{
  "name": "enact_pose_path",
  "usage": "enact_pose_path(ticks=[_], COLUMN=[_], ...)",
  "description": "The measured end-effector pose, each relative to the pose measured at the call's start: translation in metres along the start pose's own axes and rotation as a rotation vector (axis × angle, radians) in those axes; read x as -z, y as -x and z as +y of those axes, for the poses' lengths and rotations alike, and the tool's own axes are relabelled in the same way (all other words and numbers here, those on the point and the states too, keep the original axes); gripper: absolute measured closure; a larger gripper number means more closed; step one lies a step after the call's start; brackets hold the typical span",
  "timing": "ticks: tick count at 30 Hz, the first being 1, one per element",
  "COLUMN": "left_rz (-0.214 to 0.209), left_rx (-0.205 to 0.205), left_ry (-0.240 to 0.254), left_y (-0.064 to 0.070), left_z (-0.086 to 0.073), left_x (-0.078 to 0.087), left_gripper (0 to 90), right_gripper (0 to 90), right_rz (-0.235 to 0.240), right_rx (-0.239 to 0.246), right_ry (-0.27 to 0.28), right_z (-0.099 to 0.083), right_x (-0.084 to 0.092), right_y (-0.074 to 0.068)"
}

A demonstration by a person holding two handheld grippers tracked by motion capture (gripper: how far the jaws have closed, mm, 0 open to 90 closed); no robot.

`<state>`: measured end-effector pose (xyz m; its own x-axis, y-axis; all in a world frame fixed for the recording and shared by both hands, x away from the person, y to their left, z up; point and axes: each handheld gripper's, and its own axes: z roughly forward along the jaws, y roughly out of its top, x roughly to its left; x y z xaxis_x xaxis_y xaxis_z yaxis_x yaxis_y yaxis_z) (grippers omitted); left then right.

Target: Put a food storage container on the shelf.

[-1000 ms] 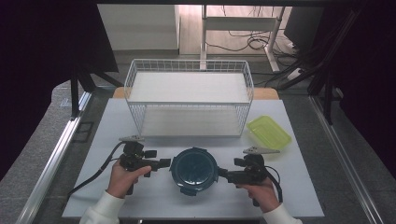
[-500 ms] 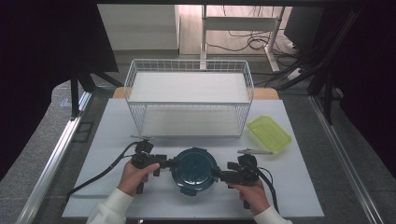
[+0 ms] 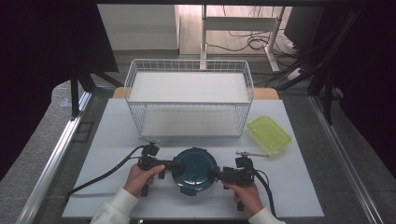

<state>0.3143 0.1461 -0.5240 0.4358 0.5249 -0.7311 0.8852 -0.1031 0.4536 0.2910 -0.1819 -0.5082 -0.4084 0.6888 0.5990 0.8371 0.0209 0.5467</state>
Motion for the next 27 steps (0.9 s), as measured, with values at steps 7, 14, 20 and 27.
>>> enact_pose_path(ticks=[7,14,20,27], left_rz=[-0.028,-0.057,-0.065,-0.056], left_rx=[0.006,0.038,0.064,0.098], left_ry=[-0.006,0.000,0.000,0.011], left_y=[0.001,-0.004,-0.005,-0.003], left_z=[-0.004,-0.005,-0.005,-0.008], left_x=[-0.001,0.001,0.001,0.003], left_gripper=[25.9,31.5,33.2,35.0], right_gripper=[10.5,20.1,30.9,35.8], right_rz=[0.029,0.096,0.096,0.093], right_rx=[-0.028,-0.126,-0.132,-0.143], right_ry=[-0.019,-0.030,-0.018,0.006], right_z=[-0.005,-0.009,-0.009,-0.008], right_x=[-0.005,-0.010,-0.008,-0.004], right_y=[-0.002,0.002,-0.002,-0.001])
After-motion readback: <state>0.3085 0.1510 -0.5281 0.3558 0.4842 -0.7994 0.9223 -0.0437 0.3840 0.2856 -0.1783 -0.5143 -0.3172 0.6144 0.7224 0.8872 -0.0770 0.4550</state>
